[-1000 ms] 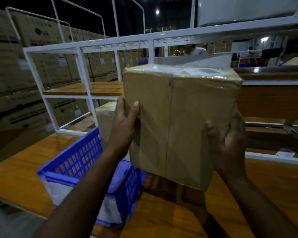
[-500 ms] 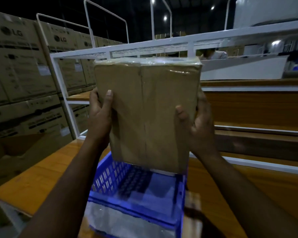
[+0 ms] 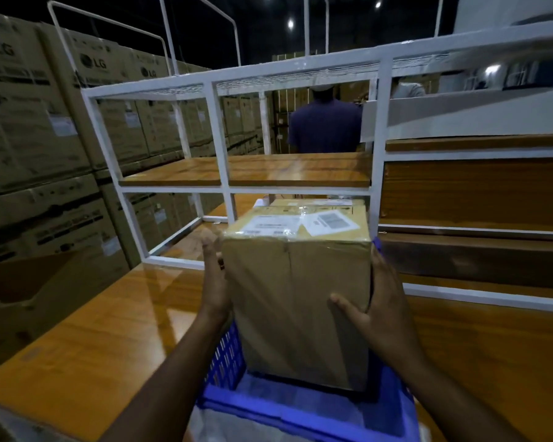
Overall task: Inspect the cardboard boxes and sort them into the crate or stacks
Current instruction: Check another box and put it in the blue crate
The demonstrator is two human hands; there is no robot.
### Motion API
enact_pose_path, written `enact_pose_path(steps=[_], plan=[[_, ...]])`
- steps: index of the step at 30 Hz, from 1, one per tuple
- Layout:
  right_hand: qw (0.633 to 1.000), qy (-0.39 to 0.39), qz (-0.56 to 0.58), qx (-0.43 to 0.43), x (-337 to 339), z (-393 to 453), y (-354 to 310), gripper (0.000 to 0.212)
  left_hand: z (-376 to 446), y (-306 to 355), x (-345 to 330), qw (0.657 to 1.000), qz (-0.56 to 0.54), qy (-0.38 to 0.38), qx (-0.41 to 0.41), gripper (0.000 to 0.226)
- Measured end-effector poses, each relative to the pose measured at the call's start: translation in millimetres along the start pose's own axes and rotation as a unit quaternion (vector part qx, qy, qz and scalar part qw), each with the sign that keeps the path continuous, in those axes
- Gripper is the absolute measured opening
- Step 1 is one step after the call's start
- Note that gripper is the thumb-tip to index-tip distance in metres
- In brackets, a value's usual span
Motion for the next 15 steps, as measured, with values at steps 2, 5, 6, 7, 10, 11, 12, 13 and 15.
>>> enact_pose_path(steps=[2, 5, 6, 7, 10, 11, 12, 13, 15], plan=[[1.000, -0.002, -0.020, -0.005, -1, 1, 1, 0.106, 11, -17, 5, 1.000, 0.014, 0.006, -0.001, 0.093], [0.999, 0.011, -0.026, -0.016, -2, -1, 1, 0.103, 20, -23, 8, 0.999, 0.018, 0.028, -0.012, 0.088], [0.999, 0.014, -0.040, -0.024, -2, -2, 2, 0.099, 20, -19, 8, 0.999, 0.019, 0.039, -0.023, 0.086], [0.998, 0.008, -0.061, -0.033, -4, -4, 4, 0.094, 21, -19, 9, 0.998, 0.028, 0.045, -0.032, 0.084], [0.992, -0.025, -0.103, -0.061, -13, -8, 13, 0.081, 26, -23, 14, 0.995, 0.063, 0.058, -0.043, 0.078], [0.992, -0.029, -0.102, -0.066, -14, -8, 15, 0.080, 28, -24, 15, 0.995, 0.073, 0.061, -0.041, 0.071], [0.992, -0.029, -0.104, -0.064, -14, -8, 16, 0.081, 29, -24, 16, 0.994, 0.086, 0.063, -0.039, 0.062], [0.992, -0.029, -0.109, -0.056, -15, -8, 15, 0.084, 31, -25, 17, 0.992, 0.098, 0.067, -0.040, 0.056], [0.993, -0.026, -0.111, -0.041, -16, -8, 11, 0.101, 30, -22, 17, 0.989, 0.121, 0.073, -0.051, 0.047]])
Point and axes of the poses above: each hand's wrist, its own z-axis towards the middle knuckle, its own x-axis out of the back of the hand, y = z × x, the point moved 9 cm from there along z, towards the middle knuckle, and after that the axes turned 7 degrees about y, right-handed, at the moved point
